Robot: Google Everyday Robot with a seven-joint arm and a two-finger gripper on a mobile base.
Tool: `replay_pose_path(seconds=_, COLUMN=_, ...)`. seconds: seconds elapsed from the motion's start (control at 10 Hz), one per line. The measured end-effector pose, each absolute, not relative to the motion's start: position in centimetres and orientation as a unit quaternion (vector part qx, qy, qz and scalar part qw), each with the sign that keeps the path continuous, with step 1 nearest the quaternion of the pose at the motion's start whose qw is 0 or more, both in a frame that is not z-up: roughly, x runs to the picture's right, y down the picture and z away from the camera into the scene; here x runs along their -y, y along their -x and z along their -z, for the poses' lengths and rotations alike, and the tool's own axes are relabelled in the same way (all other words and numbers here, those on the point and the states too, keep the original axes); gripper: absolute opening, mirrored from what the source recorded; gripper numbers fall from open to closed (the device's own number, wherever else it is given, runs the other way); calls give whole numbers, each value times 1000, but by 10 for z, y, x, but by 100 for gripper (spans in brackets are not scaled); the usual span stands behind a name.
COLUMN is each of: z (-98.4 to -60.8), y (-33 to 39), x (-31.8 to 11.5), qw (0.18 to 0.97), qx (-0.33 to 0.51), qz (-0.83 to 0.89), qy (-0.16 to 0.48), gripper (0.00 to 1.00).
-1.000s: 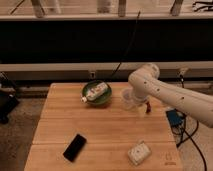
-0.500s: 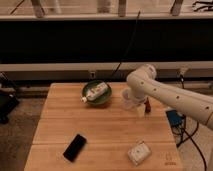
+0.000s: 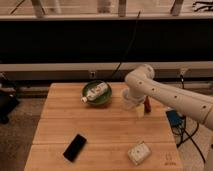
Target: Pick up the ceramic cup
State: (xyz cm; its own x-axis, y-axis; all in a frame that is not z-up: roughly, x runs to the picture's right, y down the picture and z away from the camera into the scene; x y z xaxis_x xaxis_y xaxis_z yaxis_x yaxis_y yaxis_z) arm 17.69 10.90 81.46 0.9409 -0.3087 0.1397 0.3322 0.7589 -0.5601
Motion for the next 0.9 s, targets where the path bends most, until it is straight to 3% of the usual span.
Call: replay_pose_path(seconds=0.9, z=-821, y=-170, x=-111, qw=933, qx=31, qz=185, qy=307, gripper=80)
